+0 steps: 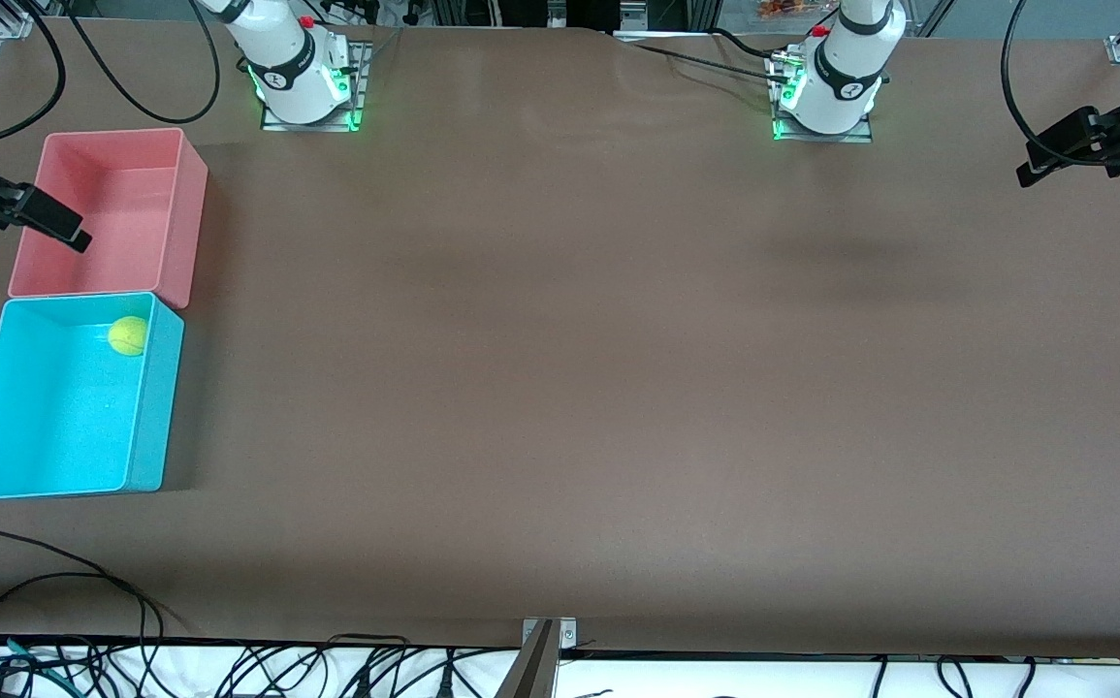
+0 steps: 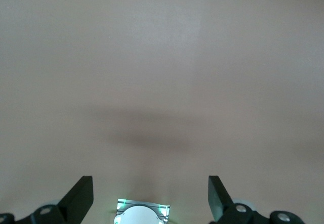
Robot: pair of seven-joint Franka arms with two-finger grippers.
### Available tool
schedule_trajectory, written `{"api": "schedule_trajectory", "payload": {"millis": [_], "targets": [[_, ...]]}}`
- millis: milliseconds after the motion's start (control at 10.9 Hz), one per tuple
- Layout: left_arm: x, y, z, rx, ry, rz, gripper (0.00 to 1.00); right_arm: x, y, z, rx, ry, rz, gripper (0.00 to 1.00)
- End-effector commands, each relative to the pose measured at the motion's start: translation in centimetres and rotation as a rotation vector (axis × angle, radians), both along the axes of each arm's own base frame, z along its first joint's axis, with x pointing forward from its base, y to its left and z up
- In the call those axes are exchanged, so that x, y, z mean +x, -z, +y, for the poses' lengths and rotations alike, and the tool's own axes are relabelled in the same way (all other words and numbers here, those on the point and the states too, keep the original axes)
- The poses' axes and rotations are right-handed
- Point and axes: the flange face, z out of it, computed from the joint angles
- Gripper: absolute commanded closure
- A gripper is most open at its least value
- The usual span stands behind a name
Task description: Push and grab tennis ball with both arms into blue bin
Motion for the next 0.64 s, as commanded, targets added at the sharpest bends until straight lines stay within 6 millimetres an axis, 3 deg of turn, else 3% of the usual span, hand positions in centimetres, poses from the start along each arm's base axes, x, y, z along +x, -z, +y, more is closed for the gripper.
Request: {"api": "schedule_trajectory", "payload": {"millis": [0, 184, 552], "targets": [[0.0, -0.5, -0.3, -0.009, -0.007, 0.002, 0.00, -0.9, -0.8, 0.4, 0.002, -0.065, 0.039, 0.00], [0.0, -0.6, -0.1, -0.009, -0.009, 0.000, 0.00, -1.0, -1.8, 0.4, -0.004, -0.166, 0.035, 0.00], [0.0, -0.6, -0.1, -0.009, -0.010, 0.000, 0.00, -1.1, -2.5, 0.4, -0.005, -0.171, 0.029, 0.00]]}}
